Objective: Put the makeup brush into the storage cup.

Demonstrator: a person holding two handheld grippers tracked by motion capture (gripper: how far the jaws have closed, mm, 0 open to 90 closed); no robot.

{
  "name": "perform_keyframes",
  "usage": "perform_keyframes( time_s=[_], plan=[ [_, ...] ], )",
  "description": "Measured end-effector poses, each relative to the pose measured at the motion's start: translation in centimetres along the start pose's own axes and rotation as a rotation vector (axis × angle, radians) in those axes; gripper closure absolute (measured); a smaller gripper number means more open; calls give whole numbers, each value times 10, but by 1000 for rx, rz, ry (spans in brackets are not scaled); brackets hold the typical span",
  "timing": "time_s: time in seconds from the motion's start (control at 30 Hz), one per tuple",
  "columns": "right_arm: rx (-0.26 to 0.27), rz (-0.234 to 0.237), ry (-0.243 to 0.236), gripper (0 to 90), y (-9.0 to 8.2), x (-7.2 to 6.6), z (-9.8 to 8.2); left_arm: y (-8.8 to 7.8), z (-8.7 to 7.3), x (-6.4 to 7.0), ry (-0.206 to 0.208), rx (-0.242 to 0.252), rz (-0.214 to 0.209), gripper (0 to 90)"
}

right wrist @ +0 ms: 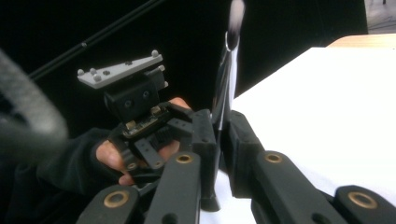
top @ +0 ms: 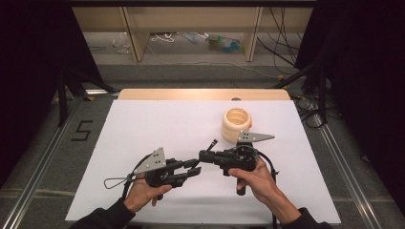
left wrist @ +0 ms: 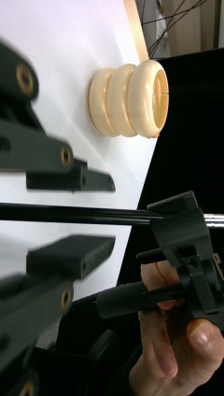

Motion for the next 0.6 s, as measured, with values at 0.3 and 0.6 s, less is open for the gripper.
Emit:
perform_keyframes(
  time_s=[0.3, 0.6],
  plan=[
    [-14, -68, -82, 839, -2, 3, 1, -1, -4, -4, -28, -44, 38, 430],
    [-16, -146, -156, 839, -9, 12, 6, -12, -8, -7, -38, -75, 78, 346]
  ],
)
Point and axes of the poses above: each handheld gripper's, and its own axes: y roughly forward along the jaws, z roughly out of its top, x roughly to its right, the point moved 4 cm from there along y, roughly forward along the jaws, and after that the axes turned 11 degrees about -z, right-handed, at the moved point
